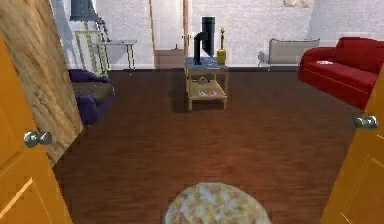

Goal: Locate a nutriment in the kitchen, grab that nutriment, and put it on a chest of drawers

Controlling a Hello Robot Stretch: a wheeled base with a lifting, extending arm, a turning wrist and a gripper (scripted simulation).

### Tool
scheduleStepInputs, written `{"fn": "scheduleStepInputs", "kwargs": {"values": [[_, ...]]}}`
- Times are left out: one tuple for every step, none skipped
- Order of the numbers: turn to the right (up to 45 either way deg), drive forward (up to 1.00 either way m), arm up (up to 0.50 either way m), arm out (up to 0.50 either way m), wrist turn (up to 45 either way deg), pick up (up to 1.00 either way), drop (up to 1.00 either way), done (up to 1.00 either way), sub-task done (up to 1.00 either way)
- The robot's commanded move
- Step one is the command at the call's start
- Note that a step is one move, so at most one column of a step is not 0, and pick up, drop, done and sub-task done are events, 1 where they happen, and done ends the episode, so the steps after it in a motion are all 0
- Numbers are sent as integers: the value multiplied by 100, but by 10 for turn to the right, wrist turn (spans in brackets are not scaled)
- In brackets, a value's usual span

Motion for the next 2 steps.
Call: {"fn": "scheduleStepInputs", "kwargs": {"values": [[60,0,0,0,0,0,0,0,0],[0,100,0,0,0,0,0,0,0]]}}
